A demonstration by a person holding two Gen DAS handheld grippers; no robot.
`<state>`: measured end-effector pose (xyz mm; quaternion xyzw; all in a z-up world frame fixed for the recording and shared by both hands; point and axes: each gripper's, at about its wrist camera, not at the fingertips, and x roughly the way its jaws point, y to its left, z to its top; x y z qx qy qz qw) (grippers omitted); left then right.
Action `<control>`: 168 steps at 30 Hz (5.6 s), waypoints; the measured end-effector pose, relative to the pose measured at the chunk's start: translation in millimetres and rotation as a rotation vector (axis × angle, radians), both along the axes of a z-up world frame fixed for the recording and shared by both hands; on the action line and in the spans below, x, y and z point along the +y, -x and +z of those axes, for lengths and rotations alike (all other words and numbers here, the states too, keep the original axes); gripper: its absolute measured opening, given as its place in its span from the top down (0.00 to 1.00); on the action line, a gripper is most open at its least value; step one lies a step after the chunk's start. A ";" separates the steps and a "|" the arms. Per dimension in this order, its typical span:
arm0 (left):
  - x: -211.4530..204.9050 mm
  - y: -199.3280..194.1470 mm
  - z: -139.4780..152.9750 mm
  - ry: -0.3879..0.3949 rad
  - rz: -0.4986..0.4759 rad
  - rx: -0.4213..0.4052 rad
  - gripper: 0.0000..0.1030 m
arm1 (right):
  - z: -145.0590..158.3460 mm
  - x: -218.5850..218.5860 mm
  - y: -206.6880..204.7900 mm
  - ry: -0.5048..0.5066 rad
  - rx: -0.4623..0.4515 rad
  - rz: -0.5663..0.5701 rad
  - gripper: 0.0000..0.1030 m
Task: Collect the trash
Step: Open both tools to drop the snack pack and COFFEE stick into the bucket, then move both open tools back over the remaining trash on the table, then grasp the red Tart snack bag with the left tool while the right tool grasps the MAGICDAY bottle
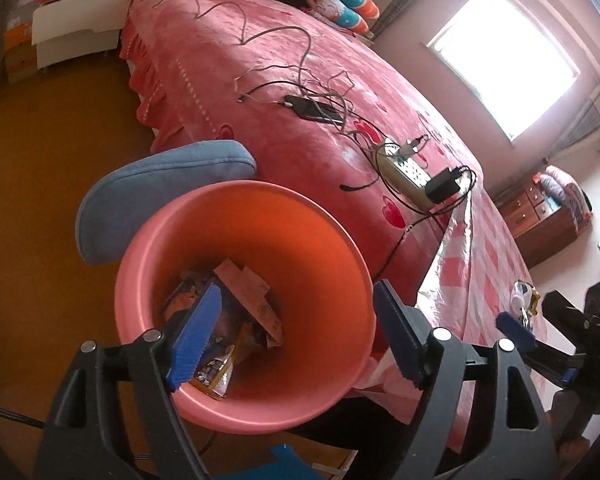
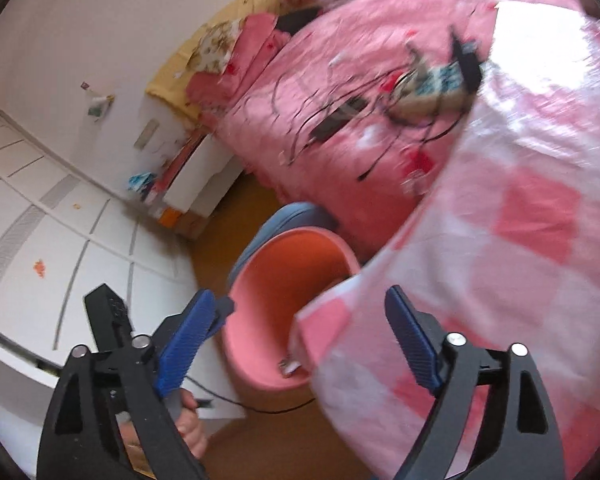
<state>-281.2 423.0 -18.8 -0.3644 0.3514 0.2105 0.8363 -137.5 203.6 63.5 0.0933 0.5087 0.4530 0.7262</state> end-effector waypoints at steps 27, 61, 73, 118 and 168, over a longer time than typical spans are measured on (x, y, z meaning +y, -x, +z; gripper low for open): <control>-85.9 -49.8 31.4 -0.067 -0.209 0.040 0.19 | 5.5 -96.6 -3.5 0.106 -0.256 -0.227 0.09; -206.8 -106.7 42.4 -0.150 -0.444 0.097 0.15 | -7.3 -198.6 -33.5 0.158 -0.322 -0.429 0.09; -250.8 -129.5 44.9 -0.168 -0.531 0.102 0.15 | -9.8 -243.9 -53.1 0.145 -0.276 -0.514 0.09; -313.5 -231.6 31.7 -0.209 -0.524 0.072 0.16 | -29.1 -304.7 -93.8 0.136 -0.177 -0.596 0.08; -245.0 -203.9 33.9 -0.127 -0.507 -0.022 0.62 | -43.8 -193.5 -102.4 0.443 -0.340 -0.348 0.21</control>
